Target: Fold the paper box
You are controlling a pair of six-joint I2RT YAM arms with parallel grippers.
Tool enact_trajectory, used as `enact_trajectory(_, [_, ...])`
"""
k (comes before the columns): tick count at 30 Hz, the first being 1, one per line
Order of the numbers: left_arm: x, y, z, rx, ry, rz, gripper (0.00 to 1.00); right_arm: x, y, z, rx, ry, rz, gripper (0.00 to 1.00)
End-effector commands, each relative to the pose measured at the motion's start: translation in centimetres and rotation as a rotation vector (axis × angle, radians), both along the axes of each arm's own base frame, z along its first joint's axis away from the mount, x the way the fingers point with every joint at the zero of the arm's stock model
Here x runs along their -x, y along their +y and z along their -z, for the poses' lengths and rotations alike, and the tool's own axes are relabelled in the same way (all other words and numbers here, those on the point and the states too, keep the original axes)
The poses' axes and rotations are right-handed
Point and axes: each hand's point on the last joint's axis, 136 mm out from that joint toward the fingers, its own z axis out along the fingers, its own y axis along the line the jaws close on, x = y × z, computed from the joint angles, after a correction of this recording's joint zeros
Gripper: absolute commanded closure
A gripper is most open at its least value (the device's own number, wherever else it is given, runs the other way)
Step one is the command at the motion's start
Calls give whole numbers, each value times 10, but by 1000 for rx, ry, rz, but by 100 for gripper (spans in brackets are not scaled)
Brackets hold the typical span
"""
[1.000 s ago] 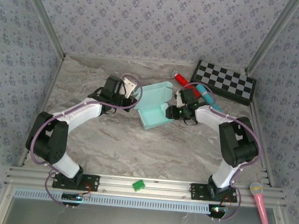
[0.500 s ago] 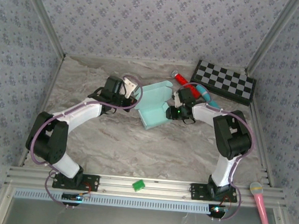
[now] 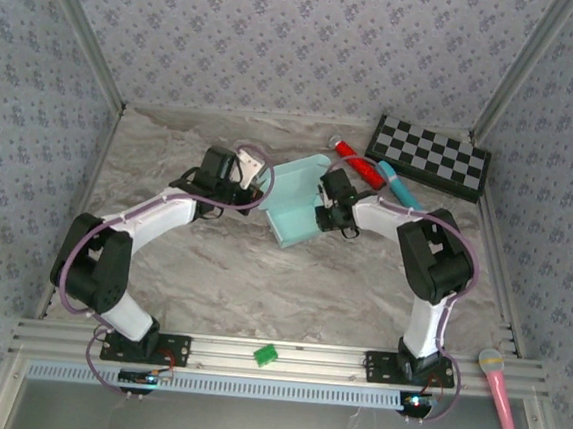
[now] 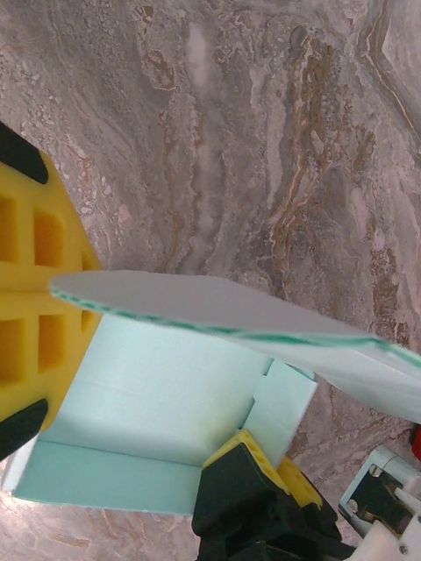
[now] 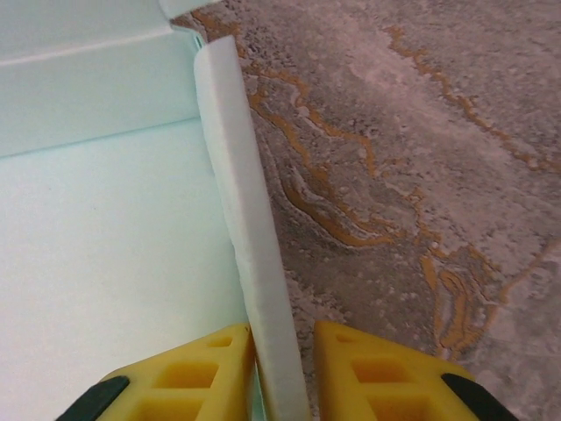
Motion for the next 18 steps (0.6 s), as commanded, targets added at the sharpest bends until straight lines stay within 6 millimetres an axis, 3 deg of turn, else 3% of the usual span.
enact_trajectory(1, [-1, 3, 3, -20, 1, 5, 100, 4, -29, 8, 197, 0, 86, 76])
enact_trajectory(12, [-4, 5, 4, -21, 3, -6, 100, 9, -37, 13, 398, -24, 163, 79])
enact_trajectory(18, [-4, 5, 5, -23, -2, 0, 100, 11, -31, 14, 354, -15, 165, 79])
